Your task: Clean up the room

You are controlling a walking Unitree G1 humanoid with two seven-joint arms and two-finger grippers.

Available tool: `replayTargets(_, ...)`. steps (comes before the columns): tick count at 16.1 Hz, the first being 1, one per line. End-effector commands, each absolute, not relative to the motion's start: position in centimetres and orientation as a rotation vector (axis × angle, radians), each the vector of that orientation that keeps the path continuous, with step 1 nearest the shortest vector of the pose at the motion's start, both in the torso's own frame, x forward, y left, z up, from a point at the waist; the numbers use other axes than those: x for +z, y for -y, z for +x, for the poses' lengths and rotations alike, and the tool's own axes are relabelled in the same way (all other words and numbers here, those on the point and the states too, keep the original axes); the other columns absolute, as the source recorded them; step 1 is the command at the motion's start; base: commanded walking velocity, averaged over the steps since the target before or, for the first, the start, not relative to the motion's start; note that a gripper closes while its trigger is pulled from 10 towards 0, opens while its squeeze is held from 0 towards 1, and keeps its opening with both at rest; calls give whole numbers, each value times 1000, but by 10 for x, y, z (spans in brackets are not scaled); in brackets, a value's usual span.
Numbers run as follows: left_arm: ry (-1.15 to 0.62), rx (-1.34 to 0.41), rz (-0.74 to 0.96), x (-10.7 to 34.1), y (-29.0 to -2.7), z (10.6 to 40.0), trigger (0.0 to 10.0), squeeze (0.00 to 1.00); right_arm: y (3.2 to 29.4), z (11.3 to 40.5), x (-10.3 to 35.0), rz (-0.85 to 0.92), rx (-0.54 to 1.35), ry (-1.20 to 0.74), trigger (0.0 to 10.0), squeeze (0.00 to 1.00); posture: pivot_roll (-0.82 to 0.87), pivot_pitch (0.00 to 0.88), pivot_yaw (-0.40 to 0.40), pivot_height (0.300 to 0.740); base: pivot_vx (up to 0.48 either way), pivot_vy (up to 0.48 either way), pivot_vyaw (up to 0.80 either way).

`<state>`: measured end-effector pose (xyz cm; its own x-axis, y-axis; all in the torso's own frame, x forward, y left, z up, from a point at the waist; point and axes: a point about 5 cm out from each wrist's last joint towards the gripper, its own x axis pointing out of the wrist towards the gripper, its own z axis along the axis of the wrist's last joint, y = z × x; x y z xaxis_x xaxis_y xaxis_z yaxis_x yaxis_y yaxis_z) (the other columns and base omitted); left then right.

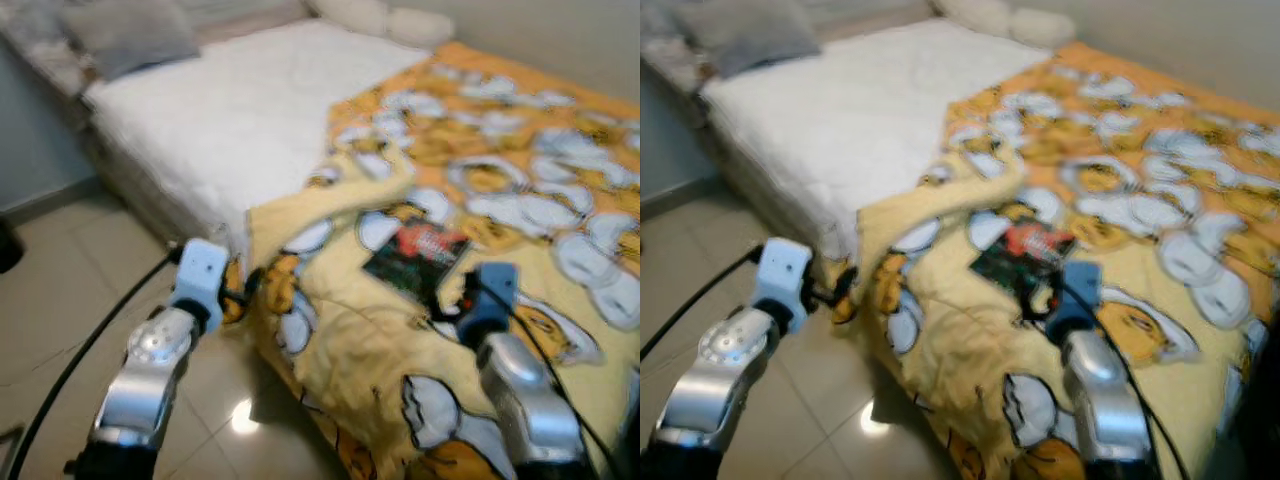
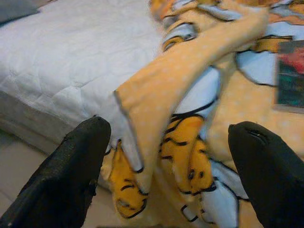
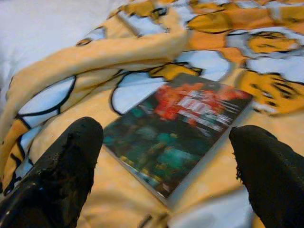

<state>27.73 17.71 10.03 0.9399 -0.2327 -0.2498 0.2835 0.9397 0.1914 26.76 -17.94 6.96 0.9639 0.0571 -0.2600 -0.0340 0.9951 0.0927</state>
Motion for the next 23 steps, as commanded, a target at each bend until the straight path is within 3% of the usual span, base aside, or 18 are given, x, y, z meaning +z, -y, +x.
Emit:
replayTargets(1,-233,-261,229,100,-181,276,10000,259,174,271,73,91,61,-253,10000,0,-39,0,3,740,398,0,800)
replayTargets(12,-220,-365,266,106,-177,271,10000,243,179,263,67,175,-16,-294,10000,0,-42,0,-3,740,71,0,0)
replayTargets(13,-215,-408,273,106,-174,272,10000,247,180,263,66,192,-21,-291,10000,1000,-42,0,-3,740,0,0,0)
replayTargets(18,-257,-704,307,98,-152,275,10000,247,199,290,66,182,-125,-296,10000,1000,-49,0,5,740,0,0,0)
replayTargets(23,-291,-1040,278,100,-135,266,10000,243,217,312,38,495,-287,-503,10000,1000,-70,0,43,740,0,0,0)
